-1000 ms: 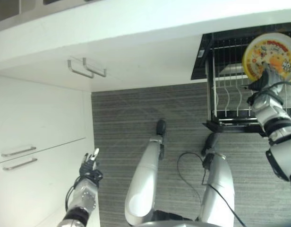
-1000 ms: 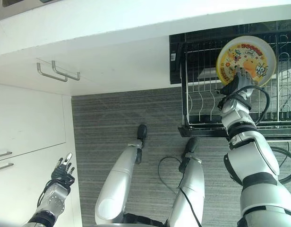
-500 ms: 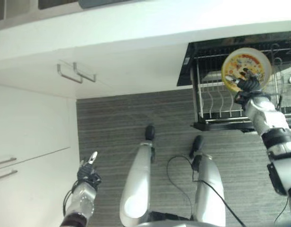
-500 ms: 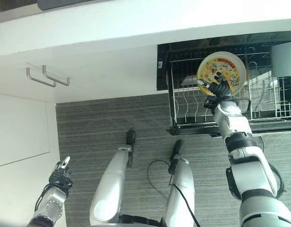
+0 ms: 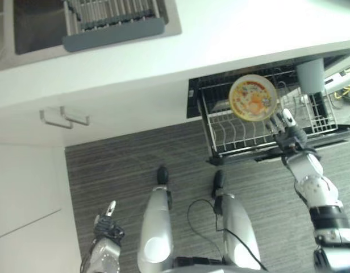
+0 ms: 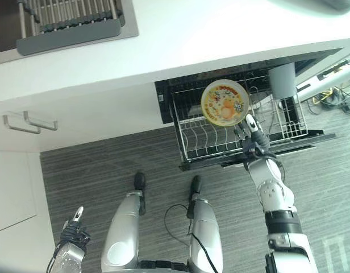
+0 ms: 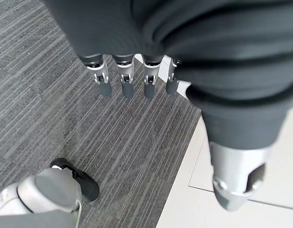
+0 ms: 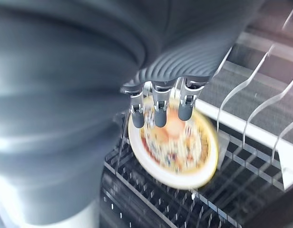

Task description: Place the dishes in the dishwasher.

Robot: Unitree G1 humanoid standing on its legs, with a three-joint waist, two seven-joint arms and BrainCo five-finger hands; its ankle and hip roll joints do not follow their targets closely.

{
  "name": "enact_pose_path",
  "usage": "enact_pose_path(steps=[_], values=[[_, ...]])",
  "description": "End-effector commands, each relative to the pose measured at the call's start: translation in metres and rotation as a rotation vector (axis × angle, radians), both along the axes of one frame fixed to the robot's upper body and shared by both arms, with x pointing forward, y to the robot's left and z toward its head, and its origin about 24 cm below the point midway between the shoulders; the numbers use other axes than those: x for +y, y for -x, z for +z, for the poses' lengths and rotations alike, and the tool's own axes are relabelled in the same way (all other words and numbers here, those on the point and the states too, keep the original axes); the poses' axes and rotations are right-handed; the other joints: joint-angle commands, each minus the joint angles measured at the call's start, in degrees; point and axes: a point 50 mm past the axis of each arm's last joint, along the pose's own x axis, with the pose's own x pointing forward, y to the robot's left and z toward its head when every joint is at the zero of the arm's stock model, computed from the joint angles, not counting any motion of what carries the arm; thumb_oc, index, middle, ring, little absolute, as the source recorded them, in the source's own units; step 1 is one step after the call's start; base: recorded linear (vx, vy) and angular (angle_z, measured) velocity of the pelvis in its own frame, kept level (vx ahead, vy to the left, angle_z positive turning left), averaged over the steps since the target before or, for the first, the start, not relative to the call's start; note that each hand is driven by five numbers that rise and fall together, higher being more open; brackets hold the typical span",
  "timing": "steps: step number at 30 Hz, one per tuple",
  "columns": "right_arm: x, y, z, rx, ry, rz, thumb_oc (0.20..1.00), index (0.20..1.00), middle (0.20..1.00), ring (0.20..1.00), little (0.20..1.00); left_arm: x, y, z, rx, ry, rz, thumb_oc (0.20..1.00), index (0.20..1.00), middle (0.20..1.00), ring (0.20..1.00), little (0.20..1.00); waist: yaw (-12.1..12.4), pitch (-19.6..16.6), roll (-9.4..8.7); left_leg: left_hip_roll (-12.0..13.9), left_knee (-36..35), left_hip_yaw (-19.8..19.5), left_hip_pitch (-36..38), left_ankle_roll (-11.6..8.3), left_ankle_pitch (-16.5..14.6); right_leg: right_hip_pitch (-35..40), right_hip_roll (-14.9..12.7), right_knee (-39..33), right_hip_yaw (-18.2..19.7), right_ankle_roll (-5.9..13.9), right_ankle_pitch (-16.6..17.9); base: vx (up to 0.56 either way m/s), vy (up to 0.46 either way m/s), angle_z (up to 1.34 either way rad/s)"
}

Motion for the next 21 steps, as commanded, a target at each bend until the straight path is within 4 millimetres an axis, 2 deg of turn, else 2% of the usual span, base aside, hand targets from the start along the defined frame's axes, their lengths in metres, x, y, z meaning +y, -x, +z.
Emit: enact_pose_path(steps=[1,2,3,7,9,11,16,18,21], values=[[-0.027,0.016,0.021,-0.125,0.1,-0.188,1.0,1.0,1.0,1.0,1.0,0.022,0.046,-0.005,0.083,-0.079,0.077,1.0,1.0,1.0,1.0,1.0,-1.5,-3.6,-0.97,0.0,-1.6,2.0,1.0,1.45,-0.6,2.3,2.0,-1.1,-0.3,-1.49,-1.7,0.01,-0.047,-0.12],[-0.028,0.016,0.021,-0.125,0.105,-0.197,1.0,1.0,1.0,1.0,1.0,0.022,0.046,-0.005,0.085,-0.078,0.077,1.0,1.0,1.0,1.0,1.0,-1.5,-3.6,-1.0,0.0,-1.7,2.1,1.1,1.45,-0.5,2.4,2.0,-1.2,-0.3,-1.47,-1.7,0.01,-0.031,-0.1],[-0.041,0.028,0.023,-0.136,0.164,-0.301,1.0,1.0,1.0,1.0,1.0,0.021,0.054,-0.007,0.096,-0.077,0.089,1.0,1.0,1.0,1.0,1.0,-2.2,-3.9,-1.26,0.1,-2.3,2.6,1.6,1.46,-0.6,3.0,2.0,-2.2,-0.2,-1.18,-1.3,0.0,-0.017,-0.09],[-0.066,0.052,0.029,-0.14,0.268,-0.553,1.0,1.0,1.0,1.0,1.0,0.019,0.062,-0.011,0.115,-0.073,0.104,1.0,1.0,1.0,1.0,1.0,-3.5,-4.3,-1.18,0.4,-2.8,3.5,2.3,1.46,-0.8,3.7,1.9,-3.3,0.1,-0.82,-0.9,0.0,-0.001,-0.15],[-0.076,0.065,0.025,-0.116,0.287,-0.739,1.0,1.0,1.0,1.0,1.0,0.014,0.061,-0.013,0.113,-0.065,0.108,1.0,1.0,1.0,1.0,1.0,-4.2,-4.5,-0.46,0.3,-2.8,3.9,2.4,1.5,-1.0,3.9,1.6,-3.6,0.4,-0.71,-0.8,-0.02,0.037,-0.17],[-0.08,0.073,0.021,-0.106,0.28,-0.832,1.0,1.0,1.0,1.0,1.0,0.011,0.059,-0.014,0.105,-0.055,0.107,1.0,1.0,1.0,1.0,1.0,-4.5,-4.3,0.29,0.1,-2.6,4.0,2.3,1.54,-1.1,3.9,1.3,-3.7,0.5,-0.71,-0.9,-0.02,0.049,-0.12],[-0.082,0.083,0.002,-0.011,0.299,-1.043,1.0,1.0,1.0,1.0,1.0,-0.002,0.048,-0.016,0.088,-0.036,0.076,1.0,1.0,1.0,1.0,1.0,-4.5,-3.8,2.27,-0.3,-1.5,3.9,1.6,1.35,-1.3,3.7,0.2,-3.2,-0.1,-0.9,-1.3,-0.01,0.007,0.0],[-0.081,0.084,-0.01,0.041,0.272,-1.057,1.0,1.0,1.0,1.0,1.0,-0.005,0.046,-0.017,0.091,-0.035,0.066,1.0,1.0,1.0,1.0,1.0,-4.4,-3.8,2.6,-0.4,-1.2,3.8,1.3,1.18,-1.4,3.7,-0.1,-3.2,-0.4,-0.95,-1.3,-0.01,-0.005,0.02],[-0.079,0.081,-0.04,0.136,0.136,-1.012,1.0,1.0,1.0,1.0,1.0,-0.008,0.042,-0.019,0.096,-0.035,0.044,1.0,1.0,1.0,1.0,1.0,-4.0,-3.6,3.12,-0.6,-0.9,3.4,1.1,1.04,-1.3,3.9,-0.6,-3.4,-0.9,-1.11,-1.2,0.0,-0.019,0.02]])
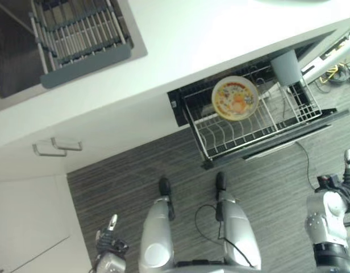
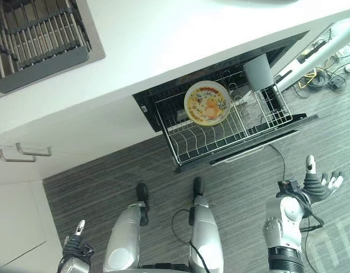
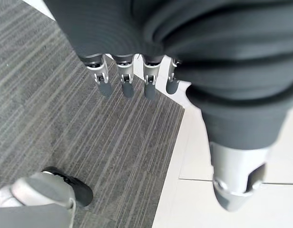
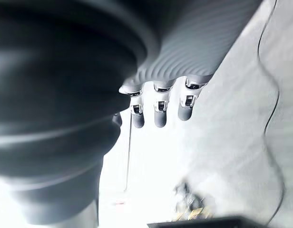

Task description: Place the dishes in the dishwasher.

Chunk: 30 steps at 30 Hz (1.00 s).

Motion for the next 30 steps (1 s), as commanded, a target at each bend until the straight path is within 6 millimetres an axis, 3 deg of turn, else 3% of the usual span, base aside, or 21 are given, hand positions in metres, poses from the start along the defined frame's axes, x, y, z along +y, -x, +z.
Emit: enact_pose_path(steps=[1,2,3,4,5,6,7,10,11,14,20,25,30], values=[[-0.005,0.004,-0.007,-0.154,-0.152,-0.01,1.0,1.0,1.0,1.0,1.0,0.014,0.007,0.001,0.032,-0.069,-0.013,1.0,1.0,1.0,1.0,1.0,0.2,-1.3,-0.7,-0.6,2.1,0.0,-1.2,0.81,-1.2,2.2,-0.6,2.4,-3.3,-1.82,-4.6,0.0,-0.064,0.05],[0.002,-0.004,-0.029,-0.179,-0.327,0.051,1.0,1.0,1.0,1.0,1.0,0.016,0.002,0.001,0.028,-0.072,-0.028,1.0,1.0,1.0,1.0,1.0,0.7,-1.3,-0.47,-0.8,2.1,-0.3,-1.4,0.78,-1.2,2.1,-0.7,2.4,-3.5,-1.98,-4.6,-0.01,-0.063,0.08],[0.005,-0.005,-0.033,-0.18,-0.364,0.066,1.0,1.0,1.0,1.0,1.0,0.016,0.001,0.001,0.028,-0.073,-0.031,1.0,1.0,1.0,1.0,1.0,0.8,-1.4,-0.42,-0.8,2.1,-0.3,-1.4,0.78,-1.1,2.1,-0.8,2.5,-3.6,-2.02,-4.6,0.0,-0.077,0.09],[0.017,-0.011,-0.052,-0.231,-0.526,0.121,1.0,1.0,1.0,1.0,1.0,0.017,0.0,0.001,0.029,-0.078,-0.042,1.0,1.0,1.0,1.0,1.0,1.3,-1.5,-0.21,-0.9,2.1,-0.6,-1.4,0.71,-1.0,2.2,-0.8,2.5,-3.8,-2.16,-4.8,0.01,-0.057,0.06],[0.022,-0.014,-0.057,-0.253,-0.59,0.142,0.539,0.539,0.539,0.539,0.539,0.018,0.0,0.001,0.031,-0.079,-0.045,1.0,1.0,1.0,1.0,1.0,1.5,-1.6,-0.16,-1.0,2.1,-0.7,-1.4,0.69,-1.0,2.2,-0.9,2.6,-4.0,-2.22,-4.8,0.02,-0.068,0.05],[0.03,-0.017,-0.066,-0.284,-0.677,0.18,0.275,0.275,0.275,0.275,0.275,0.018,0.0,0.0,0.034,-0.082,-0.05,1.0,1.0,1.0,1.0,1.0,1.8,-1.8,-0.06,-1.0,2.2,-0.8,-1.5,0.61,-0.9,2.2,-0.9,2.8,-4.2,-2.29,-4.9,0.02,-0.049,0.04],[0.037,-0.022,-0.07,-0.321,-0.762,0.203,0.2,0.2,0.2,0.2,0.2,0.019,-0.001,0.0,0.038,-0.084,-0.053,1.0,1.0,1.0,1.0,1.0,2.1,-1.9,0.04,-1.0,2.2,-0.9,-1.5,0.56,-0.8,2.2,-0.9,3.0,-4.4,-2.4,-5.1,0.05,-0.03,0.05],[0.068,-0.025,-0.083,-0.378,-0.965,0.252,0.2,0.2,0.2,0.2,0.2,0.012,-0.018,0.006,0.079,-0.068,-0.032,1.0,1.0,1.0,1.0,1.0,1.9,-3.1,0.33,-1.3,2.1,-1.4,-1.2,0.49,-0.5,2.0,-0.7,3.9,-3.9,-2.62,-5.3,0.12,0.029,0.13],[0.074,-0.027,-0.08,-0.404,-1.05,0.303,0.2,0.2,0.2,0.2,0.2,0.02,-0.032,0.014,0.108,-0.058,0.003,1.0,1.0,1.0,1.0,1.0,1.1,-4.1,0.1,-1.2,3.0,-1.4,-1.4,0.88,-0.7,0.9,-0.3,5.4,-3.0,-2.77,-5.6,0.13,0.036,0.14],[0.081,-0.029,-0.081,-0.409,-1.092,0.383,0.2,0.2,0.2,0.2,0.2,0.024,-0.041,0.017,0.134,-0.059,0.033,1.0,1.0,1.0,1.0,1.0,0.3,-5.1,-0.31,-0.9,3.5,-1.4,-1.5,1.11,-0.7,0.3,0.0,6.3,-2.3,-2.84,-5.7,0.09,0.008,-0.04],[0.088,-0.036,-0.077,-0.323,-1.033,0.558,0.2,0.2,0.2,0.2,0.2,0.026,-0.057,0.023,0.167,-0.072,0.059,1.0,1.0,1.0,1.0,1.0,-0.1,-6.5,-1.1,-0.1,4.8,-2.1,-1.7,1.18,-0.7,0.6,0.5,7.1,-2.1,-2.95,-6.0,0.07,-0.026,-0.09],[0.078,-0.043,-0.067,-0.245,-0.936,0.627,0.2,0.2,0.2,0.2,0.2,0.03,-0.055,0.022,0.221,-0.098,0.067,1.0,1.0,1.0,1.0,1.0,0.7,-7.4,-1.84,0.2,4.7,-2.9,-0.6,1.04,-0.3,2.6,0.7,6.8,-2.7,-2.82,-6.0,0.12,-0.066,0.04],[0.072,-0.07,-0.043,-0.165,-0.855,0.703,0.2,0.2,0.2,0.2,0.2,0.035,-0.055,0.022,0.314,-0.141,0.062,1.0,1.0,1.0,1.0,1.0,2.7,-8.1,-1.73,0.0,3.5,-4.5,0.4,0.9,1.3,4.1,1.0,7.9,-3.6,-2.83,-6.5,0.17,-0.084,0.08]])
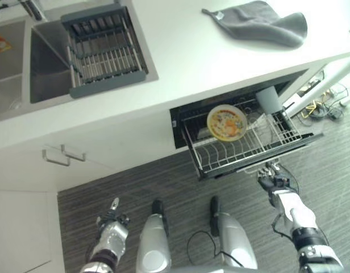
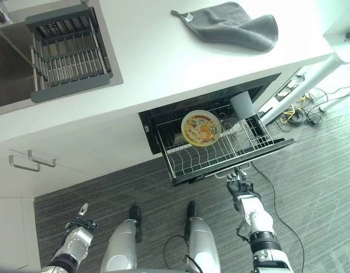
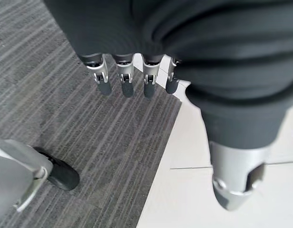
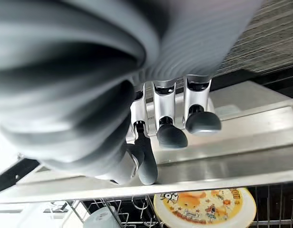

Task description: Place the dishes in the dishwasher.

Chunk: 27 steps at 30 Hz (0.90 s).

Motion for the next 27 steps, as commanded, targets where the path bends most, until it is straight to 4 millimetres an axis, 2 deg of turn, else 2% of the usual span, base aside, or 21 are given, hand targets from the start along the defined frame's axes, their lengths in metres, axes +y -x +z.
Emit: enact_pose_path(steps=[1,3,4,10,11,16,19,24,27], values=[[0.005,-0.021,0.022,-0.051,0.057,0.074,0.2,0.2,0.2,0.2,0.2,0.017,0.005,0.003,0.091,-0.095,-0.005,1.0,1.0,1.0,1.0,1.0,1.7,-0.5,1.06,-1.2,-0.7,-1.3,-3.5,2.26,4.2,0.7,0.4,0.0,-2.0,-2.28,-1.0,0.12,-0.047,0.19],[0.009,-0.04,0.038,-0.041,0.079,0.1,0.2,0.2,0.2,0.2,0.2,0.016,0.001,0.003,0.125,-0.101,-0.014,1.0,1.0,1.0,1.0,1.0,2.6,-0.1,1.72,-1.3,-0.3,-2.0,-4.5,2.13,4.9,-0.2,0.2,2.1,-2.5,-2.67,-1.6,0.09,0.005,0.15],[0.008,-0.056,0.052,-0.03,0.084,0.11,0.2,0.2,0.2,0.2,0.2,0.012,-0.002,0.002,0.153,-0.094,-0.027,1.0,1.0,1.0,1.0,1.0,3.4,0.6,2.77,-1.7,0.4,-2.8,-5.9,2.23,5.3,-1.9,-0.1,4.6,-2.7,-3.0,-2.4,0.06,0.055,0.16],[-0.005,-0.074,0.069,0.005,0.059,0.075,0.2,0.2,0.2,0.2,0.2,0.007,-0.005,-0.001,0.192,-0.083,-0.048,1.0,1.0,1.0,1.0,1.0,4.6,1.5,4.87,-2.7,2.9,-3.5,-9.9,2.7,5.7,-7.4,-1.3,11.1,-2.4,-3.68,-4.3,0.03,0.067,0.18],[-0.01,-0.078,0.074,0.018,0.082,0.079,0.2,0.2,0.2,0.2,0.2,0.004,-0.007,-0.001,0.194,-0.074,-0.064,1.0,1.0,1.0,1.0,1.0,4.9,1.9,5.49,-3.1,4.7,-4.1,-11.4,2.52,4.2,-9.3,-1.9,14.0,-1.9,-3.42,-6.2,0.04,0.067,0.13],[-0.017,-0.083,0.08,0.039,0.12,0.09,0.2,0.2,0.2,0.2,0.2,0.001,-0.012,-0.001,0.192,-0.062,-0.085,1.0,1.0,1.0,1.0,1.0,5.1,2.5,6.33,-3.8,6.2,-4.5,-13.7,2.88,4.1,-12.3,-2.6,16.7,-1.7,-3.4,-6.7,0.01,0.032,0.08],[-0.024,-0.089,0.092,0.034,0.151,0.081,0.2,0.2,0.2,0.2,0.2,0.0,-0.017,0.0,0.193,-0.059,-0.104,1.0,1.0,1.0,1.0,1.0,5.5,3.2,7.34,-4.1,6.6,-4.7,-15.8,3.05,4.9,-15.1,-3.4,20.0,-1.5,-3.31,-7.4,0.03,0.012,-0.02],[-0.032,-0.108,0.143,-0.054,0.256,0.03,0.2,0.2,0.2,0.2,0.2,-0.001,-0.027,0.006,0.177,-0.066,-0.123,1.0,1.0,1.0,1.0,1.0,6.5,4.3,9.28,-4.7,4.0,-4.7,-17.9,2.43,7.1,-18.5,-3.3,23.8,-1.5,-3.57,-9.5,-0.01,-0.017,0.05],[-0.032,-0.123,0.193,-0.153,0.351,-0.016,0.2,0.2,0.2,0.2,0.2,0.003,-0.027,0.007,0.164,-0.071,-0.139,1.0,1.0,1.0,1.0,1.0,8.3,4.8,10.17,-4.7,1.9,-5.5,-18.5,1.7,8.3,-19.4,-3.0,26.4,-2.1,-4.31,-12.1,-0.03,-0.09,0.14]])
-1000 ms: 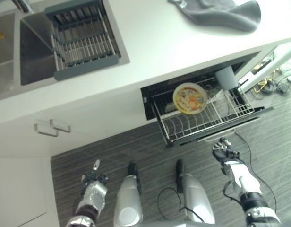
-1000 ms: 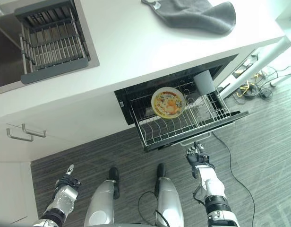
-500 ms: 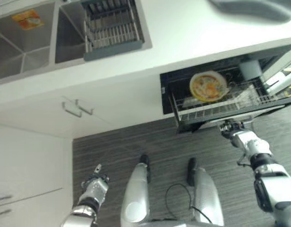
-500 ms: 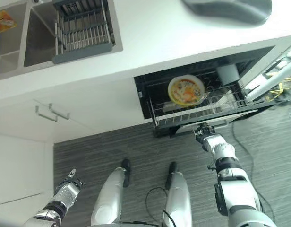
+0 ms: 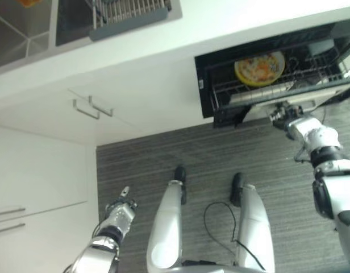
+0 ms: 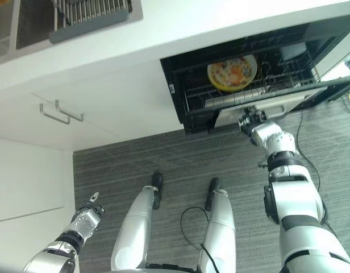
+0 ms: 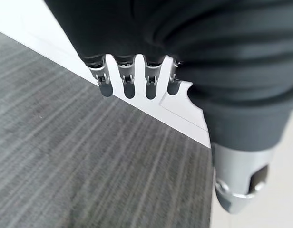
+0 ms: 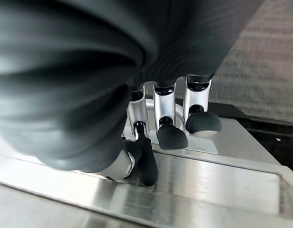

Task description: Place the dishes in the dishwasher.

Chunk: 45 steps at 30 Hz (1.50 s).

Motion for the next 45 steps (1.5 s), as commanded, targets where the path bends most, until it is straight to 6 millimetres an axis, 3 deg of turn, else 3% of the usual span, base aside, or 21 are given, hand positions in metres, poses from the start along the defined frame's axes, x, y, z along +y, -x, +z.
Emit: enact_pose_path(steps=[1,6,11,16,23,28,32,34,36,45], values=[[-0.011,-0.001,0.009,-0.022,0.049,-0.109,0.2,0.2,0.2,0.2,0.2,0.024,0.025,-0.008,0.086,-0.094,-0.013,1.0,1.0,1.0,1.0,1.0,3.1,-2.5,-0.14,-2.0,-8.8,1.8,1.7,1.23,9.0,2.8,0.3,6.0,-0.3,-2.99,-7.3,-0.01,-0.121,0.18],[-0.022,-0.003,0.066,-0.109,0.17,-0.164,0.2,0.2,0.2,0.2,0.2,0.031,0.039,-0.014,0.107,-0.102,-0.051,1.0,1.0,1.0,1.0,1.0,6.0,-2.6,0.14,-0.9,-11.1,0.6,3.4,-0.08,10.5,5.3,0.4,7.6,-3.1,-4.37,-10.7,0.05,-0.115,0.13],[-0.034,0.003,0.106,-0.157,0.257,-0.195,0.2,0.2,0.2,0.2,0.2,0.041,0.061,-0.021,0.167,-0.123,-0.101,1.0,1.0,1.0,1.0,1.0,8.5,-3.0,0.05,0.1,-12.5,-0.9,5.5,-1.09,11.8,8.9,0.8,7.1,-5.8,-5.57,-11.9,0.12,-0.128,0.21],[-0.03,0.006,0.135,-0.205,0.363,-0.175,0.2,0.2,0.2,0.2,0.2,0.053,0.079,-0.023,0.191,-0.167,-0.171,1.0,1.0,1.0,1.0,1.0,10.1,-2.9,-0.88,0.7,-12.8,-1.6,5.9,-1.5,12.5,10.5,1.4,6.0,-7.6,-6.33,-11.7,0.07,-0.13,0.09],[-0.031,0.007,0.146,-0.251,0.531,-0.155,0.2,0.2,0.2,0.2,0.2,0.06,0.073,-0.015,0.127,-0.194,-0.219,1.0,1.0,1.0,1.0,1.0,10.3,-2.5,-1.47,0.9,-13.0,-0.5,5.1,-0.89,11.3,10.2,1.3,2.6,-7.9,-5.82,-10.2,-0.08,-0.007,-0.02],[-0.023,0.01,0.17,-0.32,0.681,-0.166,0.2,0.2,0.2,0.2,0.2,0.057,0.058,-0.008,0.087,-0.206,-0.238,1.0,1.0,1.0,1.0,1.0,10.0,-2.0,-1.69,1.7,-15.0,1.3,5.0,-1.63,12.0,11.0,0.8,-1.5,-9.0,-4.6,-8.0,-0.13,0.011,-0.07],[-0.029,0.014,0.18,-0.315,0.696,-0.21,0.2,0.2,0.2,0.2,0.2,0.064,0.057,-0.004,0.078,-0.227,-0.211,1.0,1.0,1.0,1.0,1.0,10.5,-2.6,-2.75,2.8,-17.6,2.4,6.9,-2.11,12.5,13.4,1.5,-4.7,-9.9,-4.17,-7.3,-0.04,-0.017,0.0],[-0.043,0.02,0.181,-0.303,0.664,-0.254,0.2,0.2,0.2,0.2,0.2,0.072,0.058,0.0,0.09,-0.258,-0.204,1.0,1.0,1.0,1.0,1.0,11.4,-3.5,-4.04,3.6,-19.2,2.6,8.3,-2.52,12.9,16.0,1.7,-7.3,-11.6,-4.02,-6.8,0.04,-0.18,0.07],[-0.057,0.028,0.186,-0.287,0.628,-0.298,0.2,0.2,0.2,0.2,0.2,0.084,0.07,0.0,0.131,-0.287,-0.203,1.0,1.0,1.0,1.0,1.0,12.7,-4.4,-5.19,4.4,-20.5,2.0,9.9,-3.31,13.6,19.4,2.6,-9.4,-13.4,-4.12,-6.6,0.11,-0.216,0.19],[-0.079,0.039,0.184,-0.209,0.598,-0.343,0.2,0.2,0.2,0.2,0.2,0.101,0.139,-0.018,0.326,-0.35,-0.173,1.0,1.0,1.0,1.0,1.0,17.1,-7.8,-7.74,6.3,-23.7,1.2,15.3,-4.91,14.8,31.2,4.8,-16.3,-18.8,-4.45,-6.7,0.17,-0.093,0.3]])
